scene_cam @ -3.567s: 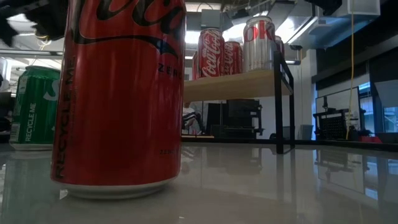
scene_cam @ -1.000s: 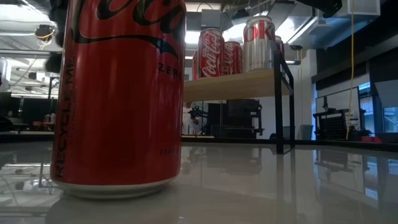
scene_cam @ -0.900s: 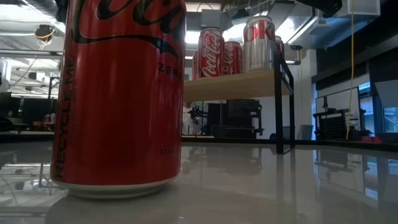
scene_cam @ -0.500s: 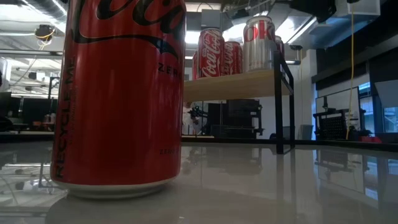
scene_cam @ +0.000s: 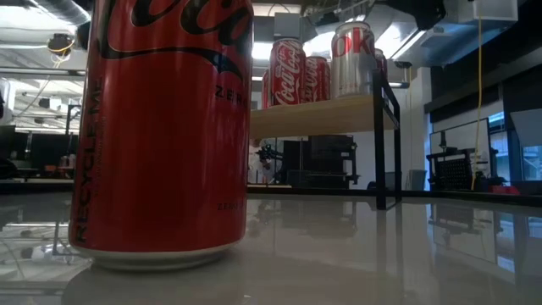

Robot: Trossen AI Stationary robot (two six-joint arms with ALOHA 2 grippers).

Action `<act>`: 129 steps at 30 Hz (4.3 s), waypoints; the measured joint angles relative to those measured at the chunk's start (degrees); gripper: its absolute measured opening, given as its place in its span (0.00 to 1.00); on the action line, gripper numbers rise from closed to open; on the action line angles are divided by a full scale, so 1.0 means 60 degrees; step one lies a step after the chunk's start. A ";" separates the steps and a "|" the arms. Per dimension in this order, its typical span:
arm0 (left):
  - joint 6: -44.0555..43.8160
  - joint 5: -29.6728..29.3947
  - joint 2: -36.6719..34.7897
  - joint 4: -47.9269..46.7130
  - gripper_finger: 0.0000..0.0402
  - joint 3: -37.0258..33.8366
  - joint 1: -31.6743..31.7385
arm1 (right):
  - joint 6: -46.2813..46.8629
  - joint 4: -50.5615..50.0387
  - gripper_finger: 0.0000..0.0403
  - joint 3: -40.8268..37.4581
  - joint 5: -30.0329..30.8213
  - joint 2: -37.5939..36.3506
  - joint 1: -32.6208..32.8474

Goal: Place canned beverage on shelf
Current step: Put the top green soda can on the shelf

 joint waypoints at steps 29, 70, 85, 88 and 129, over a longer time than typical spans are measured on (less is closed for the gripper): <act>0.1713 0.0920 -0.0018 -0.3238 0.81 0.0022 -0.0551 | 0.0011 0.0964 0.87 0.0000 0.0003 0.0514 -0.0004; 0.1771 -0.0892 -0.0011 -0.2801 0.86 0.0007 -0.0547 | -0.0348 -0.1284 0.87 0.0412 0.0856 -0.2072 -0.0004; 0.1210 -0.0906 -0.0011 -0.2583 0.86 0.0007 -0.0544 | -0.0346 -0.1291 0.87 0.0408 0.0841 -0.2069 -0.0004; 0.0706 -0.1173 -0.0011 -0.2335 0.86 0.0007 -0.0544 | -0.0347 -0.1290 0.87 0.0412 0.0838 -0.2066 -0.0004; -0.6570 -0.1112 -0.0055 -0.8813 0.86 0.5839 -0.1151 | -0.0290 -0.2100 0.87 -0.0831 0.1260 -0.4292 -0.0004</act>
